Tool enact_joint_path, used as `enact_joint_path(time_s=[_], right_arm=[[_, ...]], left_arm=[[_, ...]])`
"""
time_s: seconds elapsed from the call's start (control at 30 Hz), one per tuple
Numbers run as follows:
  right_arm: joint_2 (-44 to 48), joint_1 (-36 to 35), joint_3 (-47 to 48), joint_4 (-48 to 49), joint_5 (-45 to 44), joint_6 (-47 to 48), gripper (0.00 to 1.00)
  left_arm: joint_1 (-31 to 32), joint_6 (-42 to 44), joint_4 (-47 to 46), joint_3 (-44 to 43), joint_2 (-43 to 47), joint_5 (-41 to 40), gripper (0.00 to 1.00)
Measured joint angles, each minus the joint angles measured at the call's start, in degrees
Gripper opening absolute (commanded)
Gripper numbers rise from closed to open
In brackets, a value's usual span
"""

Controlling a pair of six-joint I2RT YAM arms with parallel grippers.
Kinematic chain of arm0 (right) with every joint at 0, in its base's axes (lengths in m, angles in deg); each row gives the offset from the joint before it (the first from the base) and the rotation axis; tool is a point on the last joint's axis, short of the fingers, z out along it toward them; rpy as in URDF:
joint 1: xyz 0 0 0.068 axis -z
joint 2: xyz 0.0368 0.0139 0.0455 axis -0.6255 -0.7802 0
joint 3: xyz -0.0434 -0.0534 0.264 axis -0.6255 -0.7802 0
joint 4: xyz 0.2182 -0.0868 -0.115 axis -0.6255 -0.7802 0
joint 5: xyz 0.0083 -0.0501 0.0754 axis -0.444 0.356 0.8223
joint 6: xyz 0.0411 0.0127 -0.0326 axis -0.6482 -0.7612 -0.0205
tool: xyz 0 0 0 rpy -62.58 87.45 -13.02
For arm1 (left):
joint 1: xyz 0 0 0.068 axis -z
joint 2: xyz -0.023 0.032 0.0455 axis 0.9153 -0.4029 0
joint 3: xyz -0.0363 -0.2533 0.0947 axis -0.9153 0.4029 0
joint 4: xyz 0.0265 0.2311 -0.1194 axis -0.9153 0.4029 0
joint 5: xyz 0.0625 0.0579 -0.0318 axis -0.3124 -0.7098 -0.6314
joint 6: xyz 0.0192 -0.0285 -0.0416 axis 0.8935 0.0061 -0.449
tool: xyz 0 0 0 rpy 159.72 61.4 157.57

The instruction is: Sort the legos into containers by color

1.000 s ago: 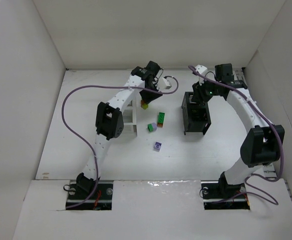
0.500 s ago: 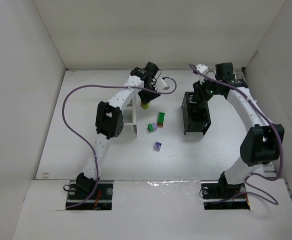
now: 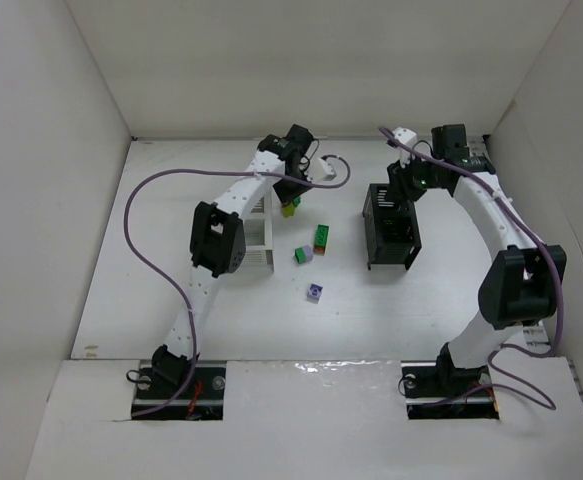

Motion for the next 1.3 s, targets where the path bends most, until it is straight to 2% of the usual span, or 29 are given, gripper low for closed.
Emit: enact_joint_path(time_s=[0.23, 0.37, 0.53, 0.73, 0.8, 0.83, 0.97, 1.1, 1.3], right_arm=[[0.1, 0.0, -0.2, 0.9, 0.0, -1.1, 0.41], [2.9, -0.6, -4.0, 4.8, -0.1, -4.3, 0.41], [12.5, -2.4, -12.8, 12.3, -0.6, -7.8, 0.52], [21.2, -6.4, -17.8, 21.7, -0.5, -8.1, 0.62], [21.5, -7.5, -18.4, 23.9, -0.6, -8.0, 0.74], [21.2, -8.3, -18.6, 24.4, -0.7, -8.1, 0.75], [18.0, -11.3, -17.2, 24.7, -1.5, -7.9, 0.75], [13.9, -15.8, -14.3, 24.9, -3.5, -7.3, 0.75], [13.6, -19.6, -14.2, 25.7, -4.2, -4.5, 0.76]], left_arm=[[-0.2, -0.3, -2.4, 3.1, 1.7, 3.1, 0.0], [-0.3, -2.4, -2.9, 4.0, 2.4, 7.2, 0.0], [-2.0, -8.1, -4.7, 5.9, 5.7, 15.3, 0.0], [-9.3, -21.9, -12.4, 15.6, 19.6, 28.5, 0.0], [-12.7, -28.1, -16.5, 18.9, 24.3, 33.4, 0.0], [-14.4, -31.1, -18.6, 20.4, 26.3, 35.4, 0.0], [-17.2, -38.6, -24.1, 25.1, 30.8, 39.6, 0.0], [-15.5, -44.2, -27.5, 30.1, 31.8, 44.5, 0.0], [-14.0, -48.7, -28.7, 32.9, 31.8, 49.5, 0.0]])
